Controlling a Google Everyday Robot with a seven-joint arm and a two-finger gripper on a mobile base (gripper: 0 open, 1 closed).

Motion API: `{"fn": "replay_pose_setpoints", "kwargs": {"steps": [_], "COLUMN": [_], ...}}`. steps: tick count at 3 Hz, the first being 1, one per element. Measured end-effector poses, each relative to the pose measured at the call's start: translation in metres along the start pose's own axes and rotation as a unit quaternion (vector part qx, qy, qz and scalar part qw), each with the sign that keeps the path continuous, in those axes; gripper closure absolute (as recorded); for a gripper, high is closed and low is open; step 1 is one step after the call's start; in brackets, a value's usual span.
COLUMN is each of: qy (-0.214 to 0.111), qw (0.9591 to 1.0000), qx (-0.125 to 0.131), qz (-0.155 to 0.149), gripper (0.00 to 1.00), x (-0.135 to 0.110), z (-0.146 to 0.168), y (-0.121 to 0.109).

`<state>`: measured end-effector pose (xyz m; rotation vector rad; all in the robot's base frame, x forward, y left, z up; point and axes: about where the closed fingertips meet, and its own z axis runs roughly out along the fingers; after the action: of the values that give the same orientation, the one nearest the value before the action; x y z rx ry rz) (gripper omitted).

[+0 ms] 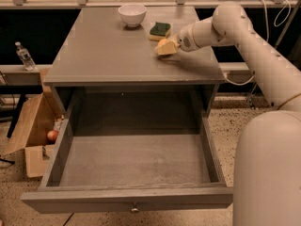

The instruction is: Pick orange from top drawer and place on counter

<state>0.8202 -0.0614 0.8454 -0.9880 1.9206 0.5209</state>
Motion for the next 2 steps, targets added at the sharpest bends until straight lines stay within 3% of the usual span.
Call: {"fn": "replay_pose_setpoints", "kwargs": {"steps": [2], "qy": [-0.008], "qw": [0.9998], "qx": [0.006], "qz": [0.016], "gripper": [0.0], "x": [-0.0003], "z": [0.0005], "y": [-0.0103]}}
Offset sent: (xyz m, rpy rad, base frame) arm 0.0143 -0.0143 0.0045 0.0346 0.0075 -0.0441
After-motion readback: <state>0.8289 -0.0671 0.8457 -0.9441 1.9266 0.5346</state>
